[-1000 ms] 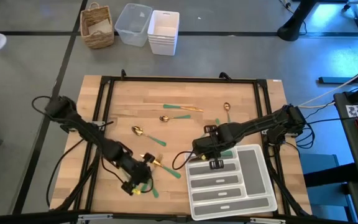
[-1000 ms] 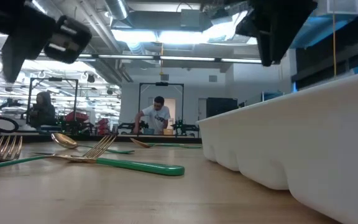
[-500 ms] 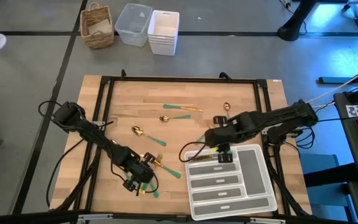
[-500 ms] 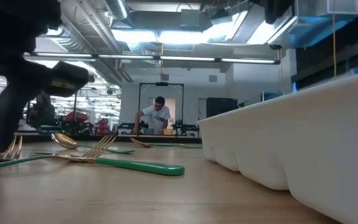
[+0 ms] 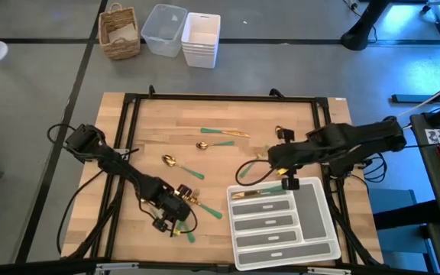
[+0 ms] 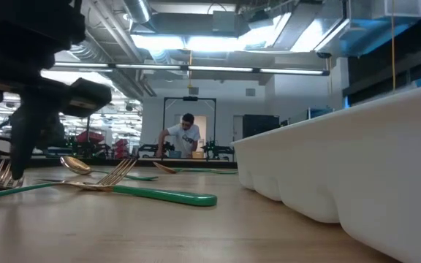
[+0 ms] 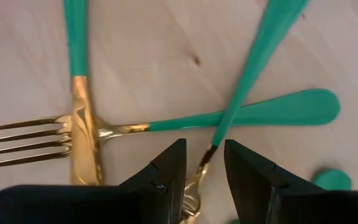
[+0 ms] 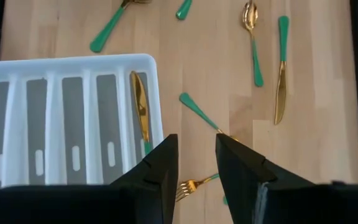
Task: Sort silverware
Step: Put the bottom left green fork into the silverware tray
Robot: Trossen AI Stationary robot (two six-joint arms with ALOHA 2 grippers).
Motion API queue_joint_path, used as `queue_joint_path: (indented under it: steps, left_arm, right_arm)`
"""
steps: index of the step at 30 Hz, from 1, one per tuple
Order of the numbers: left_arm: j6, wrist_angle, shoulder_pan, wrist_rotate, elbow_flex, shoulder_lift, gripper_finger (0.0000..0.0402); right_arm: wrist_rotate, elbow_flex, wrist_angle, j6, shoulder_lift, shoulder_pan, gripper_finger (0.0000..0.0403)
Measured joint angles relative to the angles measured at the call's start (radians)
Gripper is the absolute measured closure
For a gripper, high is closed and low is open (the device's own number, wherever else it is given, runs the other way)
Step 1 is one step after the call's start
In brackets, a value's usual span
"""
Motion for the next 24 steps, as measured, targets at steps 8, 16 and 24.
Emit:
queue_joint_path:
  steps: [8, 16, 24]
  left_arm:
    - [0.009, 0.006, -0.007, 0.0, 0.0, 0.046, 0.03]
    - [0.01, 0.01, -0.007, -0.001, 0.001, 0.058, 0.0313]
    - [0.0, 0.012, -0.007, -0.006, 0.001, 0.057, 0.0392]
  right_arm:
    - [0.051, -0.139, 0.078, 0.02, -0.14, 0.0, 0.0292]
    - [0.024, -0.416, 0.321, 0.038, -0.299, 0.0, 0.0292]
    - [0.024, -0.674, 0.506, 0.037, -0.373, 0.0, 0.0292]
